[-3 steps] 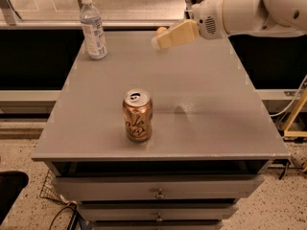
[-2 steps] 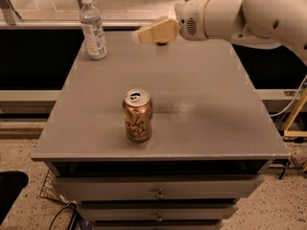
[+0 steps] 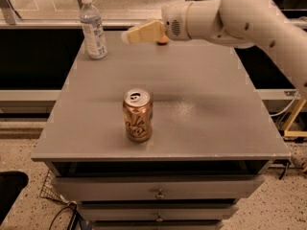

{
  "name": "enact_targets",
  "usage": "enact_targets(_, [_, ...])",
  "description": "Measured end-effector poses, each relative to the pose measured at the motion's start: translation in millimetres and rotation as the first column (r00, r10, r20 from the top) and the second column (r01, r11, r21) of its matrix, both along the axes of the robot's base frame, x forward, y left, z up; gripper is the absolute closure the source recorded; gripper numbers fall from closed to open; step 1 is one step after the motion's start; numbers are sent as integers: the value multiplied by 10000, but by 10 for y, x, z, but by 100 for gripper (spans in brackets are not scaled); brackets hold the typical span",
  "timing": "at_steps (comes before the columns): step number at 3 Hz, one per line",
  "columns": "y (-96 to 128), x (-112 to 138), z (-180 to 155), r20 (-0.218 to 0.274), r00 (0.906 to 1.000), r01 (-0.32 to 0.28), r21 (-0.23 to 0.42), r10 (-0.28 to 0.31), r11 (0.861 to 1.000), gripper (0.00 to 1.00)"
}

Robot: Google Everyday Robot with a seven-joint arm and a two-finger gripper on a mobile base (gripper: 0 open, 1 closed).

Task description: Pick blue plastic bottle

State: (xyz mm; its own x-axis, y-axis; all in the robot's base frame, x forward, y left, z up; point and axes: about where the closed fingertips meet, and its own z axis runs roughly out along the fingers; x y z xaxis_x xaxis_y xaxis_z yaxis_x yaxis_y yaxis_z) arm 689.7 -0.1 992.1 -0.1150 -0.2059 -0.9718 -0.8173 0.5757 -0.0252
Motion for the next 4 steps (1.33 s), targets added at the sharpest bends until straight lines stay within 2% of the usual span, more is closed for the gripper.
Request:
enact_targets(1, [388,396,-196,52,9988,-498,224,497,9985,0])
enact_targets(2, [744,645,-321,155,9974,-703,374,697,9968,0])
enact_targets(4, [1350,766,-394,366,9965,-782,813,754,9936,0])
